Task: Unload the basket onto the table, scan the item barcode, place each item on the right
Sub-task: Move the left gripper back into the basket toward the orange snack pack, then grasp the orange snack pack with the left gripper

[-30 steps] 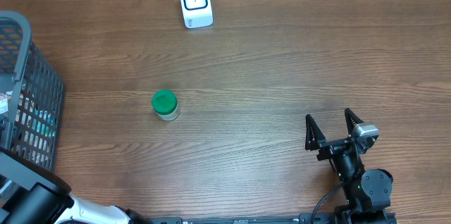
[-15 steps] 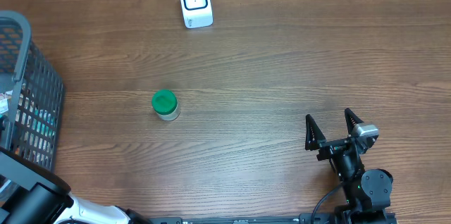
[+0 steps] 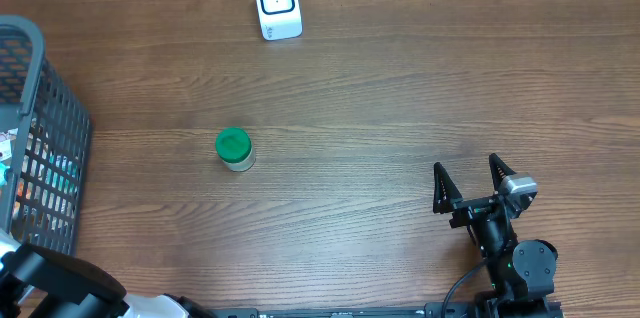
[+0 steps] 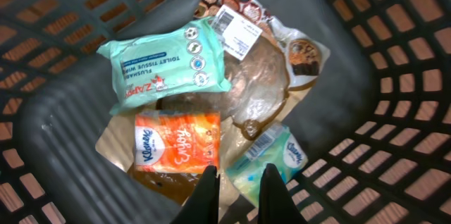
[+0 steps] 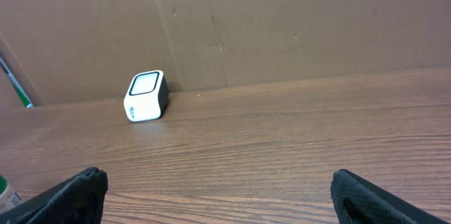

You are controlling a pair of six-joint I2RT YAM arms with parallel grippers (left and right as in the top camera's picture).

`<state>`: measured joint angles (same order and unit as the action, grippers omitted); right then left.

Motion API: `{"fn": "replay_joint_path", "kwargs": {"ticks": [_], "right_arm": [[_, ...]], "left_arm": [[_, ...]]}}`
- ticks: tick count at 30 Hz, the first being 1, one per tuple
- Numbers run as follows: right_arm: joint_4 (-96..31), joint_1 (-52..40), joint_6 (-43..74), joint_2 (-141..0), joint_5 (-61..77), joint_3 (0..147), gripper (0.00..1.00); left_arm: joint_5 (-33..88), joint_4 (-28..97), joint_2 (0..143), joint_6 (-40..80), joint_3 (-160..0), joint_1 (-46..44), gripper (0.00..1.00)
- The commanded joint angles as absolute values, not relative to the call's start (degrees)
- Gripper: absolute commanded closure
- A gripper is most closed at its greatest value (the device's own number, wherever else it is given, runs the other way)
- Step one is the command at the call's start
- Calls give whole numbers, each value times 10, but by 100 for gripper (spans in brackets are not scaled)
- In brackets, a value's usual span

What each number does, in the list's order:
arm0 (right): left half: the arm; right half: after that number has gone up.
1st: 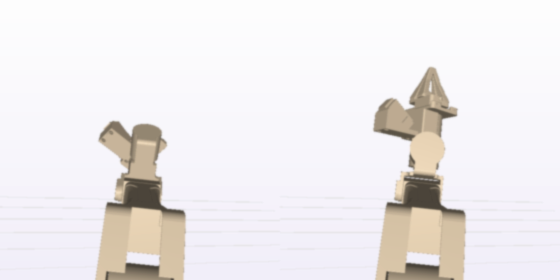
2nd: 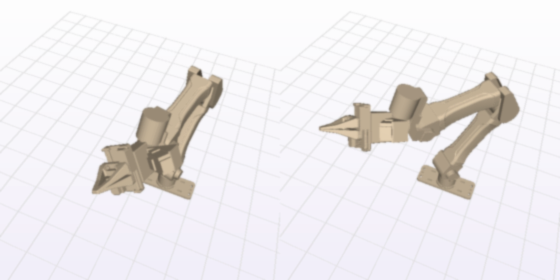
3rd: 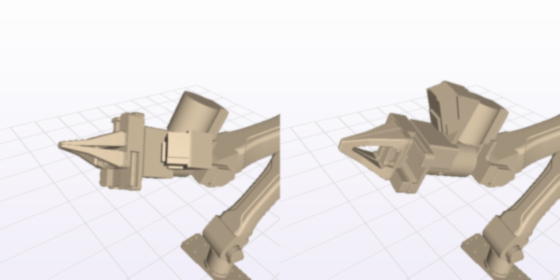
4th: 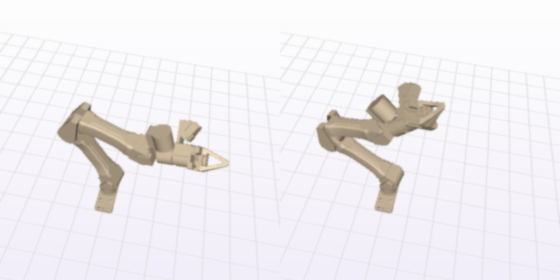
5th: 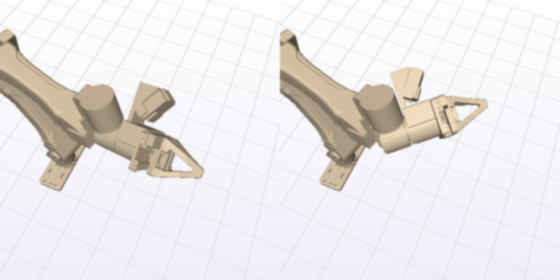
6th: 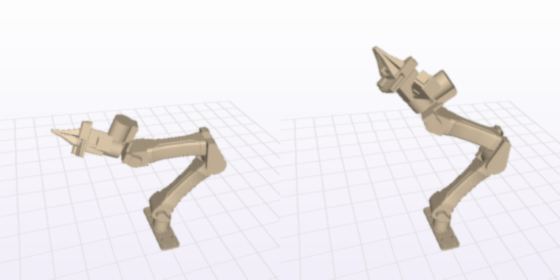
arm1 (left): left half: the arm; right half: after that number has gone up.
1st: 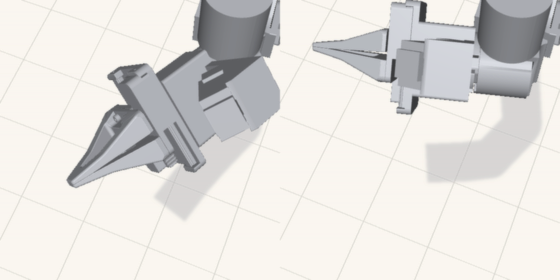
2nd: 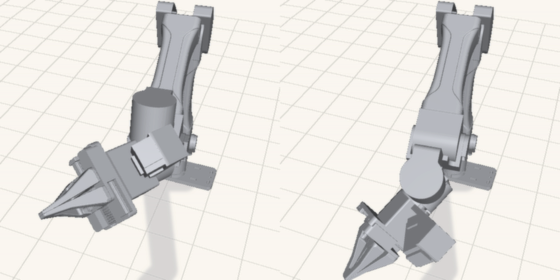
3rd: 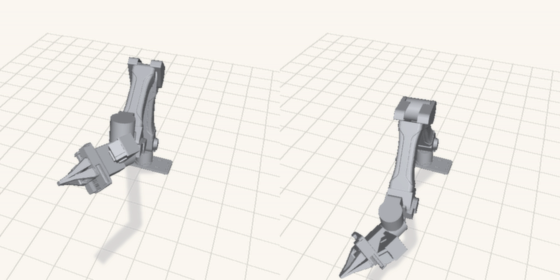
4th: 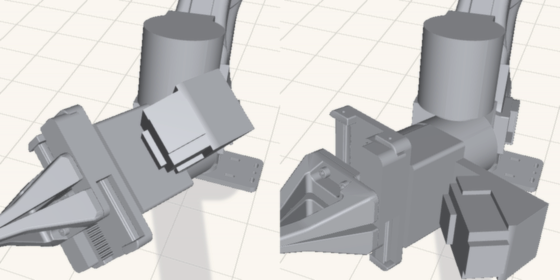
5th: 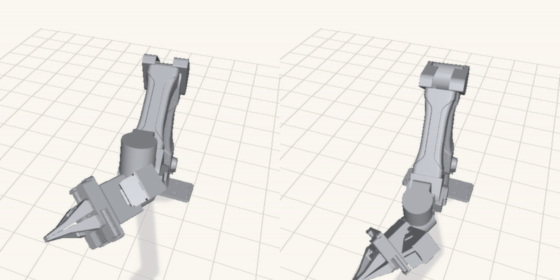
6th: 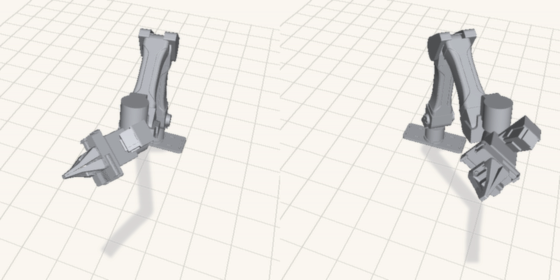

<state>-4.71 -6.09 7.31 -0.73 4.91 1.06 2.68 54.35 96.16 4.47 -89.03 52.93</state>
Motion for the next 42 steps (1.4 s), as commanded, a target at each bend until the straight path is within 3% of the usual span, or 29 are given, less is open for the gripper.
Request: {"fn": "replay_joint_path", "kwargs": {"ticks": [1, 2, 5, 7, 30, 40, 42], "right_arm": [[-45, -64, 72, -2, 44, 5, 0], [-45, -64, 72, -2, 44, 5, 0], [-45, -64, 72, -2, 43, 5, 0], [-45, -64, 72, -2, 43, 5, 0], [-45, -64, 72, -2, 44, 5, 0], [-45, -64, 72, -2, 44, 5, 0], [-45, -64, 72, -2, 44, 5, 0]], "left_arm": [[31, 554, 961, 17, -897, 531, 66], [12, 559, 964, 14, -891, 531, 53], [-27, 559, 970, 15, -861, 532, 35], [-32, 550, 973, 18, -842, 533, 31], [-34, 374, 1037, -86, -743, 533, 28], [-39, 377, 1081, -90, -743, 533, 35], [-41, 379, 1090, -90, -743, 533, 43]]}}
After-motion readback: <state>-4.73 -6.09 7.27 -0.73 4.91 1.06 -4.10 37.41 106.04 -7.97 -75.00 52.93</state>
